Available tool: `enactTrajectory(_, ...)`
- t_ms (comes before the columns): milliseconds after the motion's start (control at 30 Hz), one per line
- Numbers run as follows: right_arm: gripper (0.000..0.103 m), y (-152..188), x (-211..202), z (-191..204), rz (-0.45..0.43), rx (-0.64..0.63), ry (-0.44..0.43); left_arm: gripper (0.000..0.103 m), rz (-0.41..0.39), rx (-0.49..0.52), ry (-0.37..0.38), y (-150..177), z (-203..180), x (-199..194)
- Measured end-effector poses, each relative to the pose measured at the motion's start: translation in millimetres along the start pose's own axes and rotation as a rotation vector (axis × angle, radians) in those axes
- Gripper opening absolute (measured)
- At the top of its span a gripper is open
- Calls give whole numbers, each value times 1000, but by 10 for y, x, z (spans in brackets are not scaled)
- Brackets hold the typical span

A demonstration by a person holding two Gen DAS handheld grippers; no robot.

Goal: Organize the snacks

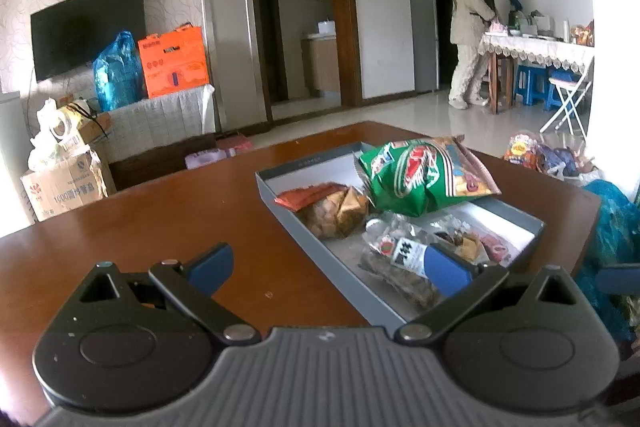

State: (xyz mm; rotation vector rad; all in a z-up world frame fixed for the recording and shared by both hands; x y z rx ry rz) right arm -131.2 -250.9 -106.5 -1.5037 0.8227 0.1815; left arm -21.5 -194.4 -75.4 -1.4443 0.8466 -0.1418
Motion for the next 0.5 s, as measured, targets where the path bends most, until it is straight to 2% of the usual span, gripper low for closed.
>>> enactTrajectory(100, 94, 0, -3, 2, 1, -1, 1, 103, -24, -19, -5, -24, 26, -12)
enactTrajectory(333, 95, -3, -2, 11, 2, -8, 5, 103, -30, 0, -17, -31, 38, 4)
enactTrajectory(500, 95, 3, 4, 10, 3, -11, 3, 103, -18, -26, -31, -24, 74, 43)
Point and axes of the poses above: each gripper's, at about its wrist camera, not at the fingertips, and x roughly the way its jaws point, z to its left, y to its underside, the point moved 6 cm from there along x, roughly the way its jaws point, and after that the axes turned 11 degrees about -x, right-handed, at the moved point
